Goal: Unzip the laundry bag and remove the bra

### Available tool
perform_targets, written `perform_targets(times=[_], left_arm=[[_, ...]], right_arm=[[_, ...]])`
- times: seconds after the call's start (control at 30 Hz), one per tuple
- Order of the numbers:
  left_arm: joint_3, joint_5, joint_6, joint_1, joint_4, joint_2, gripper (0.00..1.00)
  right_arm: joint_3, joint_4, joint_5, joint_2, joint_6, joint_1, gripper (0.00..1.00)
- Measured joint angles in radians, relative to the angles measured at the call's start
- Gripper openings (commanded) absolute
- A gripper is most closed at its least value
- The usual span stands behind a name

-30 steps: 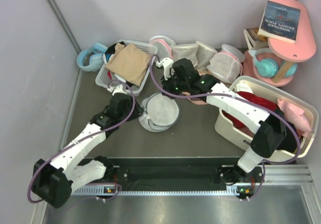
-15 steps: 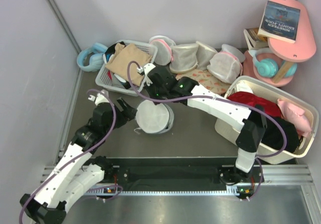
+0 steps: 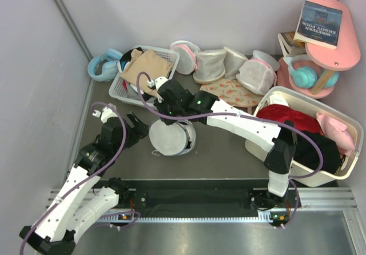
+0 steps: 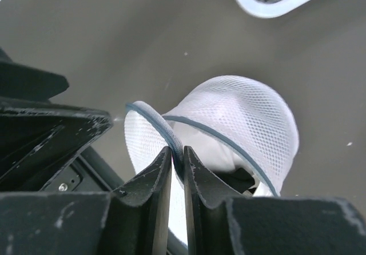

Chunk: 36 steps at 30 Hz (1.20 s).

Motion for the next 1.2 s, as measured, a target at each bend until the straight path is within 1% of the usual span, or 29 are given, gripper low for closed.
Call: perform_targets(times=[0.1,0.17,0.2,0.3,0.37,0.43,0.47,0.53,0.57,0.67,0.7,0.73,0.77,0.8,0.87,1.0,1.1,1.13,1.2], left_arm=[[0.0,-0.008,-0.003,0.0,-0.006,-0.005,0.91],[0.0,-0.018,-0.007,0.0,-0.014,-0.009,0.91],[0.001,-0.02,-0.009,0.0,-0.017,-0.011,0.9],[0.006,-0.022,-0.009,0.0,-0.023,-0.016,0.88],[0.011,-0.008,0.001,0.0,-0.021,-0.019,0.86],[0.011,0.027,0.018,0.001,0.0,-0.027,0.85],[0.011,0.052,0.03,0.001,0.017,-0.032,0.83],[0.005,0.101,0.046,0.001,0.063,-0.035,0.82],[-0.002,0.124,0.053,0.001,0.085,-0.034,0.82],[-0.036,0.229,0.058,0.001,0.171,-0.01,0.82],[-0.051,0.258,0.053,0.001,0.198,0.002,0.82],[-0.074,0.294,0.044,0.002,0.239,0.016,0.82],[-0.098,0.328,0.035,0.002,0.283,0.032,0.82],[-0.113,0.349,0.028,0.002,0.31,0.046,0.82],[-0.137,0.389,0.013,0.002,0.363,0.098,0.82],[-0.138,0.423,0.021,0.002,0.4,0.143,0.8],[-0.109,0.428,0.073,0.0,0.394,0.154,0.75],[-0.092,0.427,0.095,-0.005,0.388,0.16,0.73],[-0.056,0.41,0.138,-0.027,0.373,0.177,0.72]], right_arm=[[0.001,-0.007,-0.029,0.006,0.019,0.011,0.2],[0.013,-0.013,-0.055,0.014,0.032,0.018,0.21],[0.018,-0.013,-0.066,0.016,0.035,0.021,0.24],[0.022,-0.014,-0.098,0.016,0.048,0.03,0.25],[0.024,-0.013,-0.111,0.016,0.055,0.034,0.24],[0.024,-0.01,-0.114,0.016,0.057,0.035,0.25],[0.024,-0.012,-0.113,0.016,0.057,0.035,0.23],[0.024,-0.013,-0.098,0.016,0.055,0.032,0.23],[0.024,-0.013,-0.085,0.016,0.052,0.027,0.27],[0.024,-0.016,-0.034,0.016,0.032,0.008,0.46],[0.023,-0.018,-0.028,0.016,0.03,-0.002,0.49],[0.018,-0.016,-0.021,0.014,0.022,-0.019,0.57],[0.01,-0.011,-0.021,0.011,0.018,-0.04,0.7],[-0.001,-0.011,-0.023,0.006,0.018,-0.059,0.75],[-0.046,-0.005,-0.023,-0.02,0.016,-0.106,0.79],[-0.208,0.019,-0.052,-0.135,0.013,-0.222,0.79],[-0.374,0.051,-0.1,-0.245,0.009,-0.316,0.78],[-0.409,0.06,-0.115,-0.263,0.007,-0.335,0.78],[-0.478,0.076,-0.166,-0.283,0.0,-0.36,0.76]])
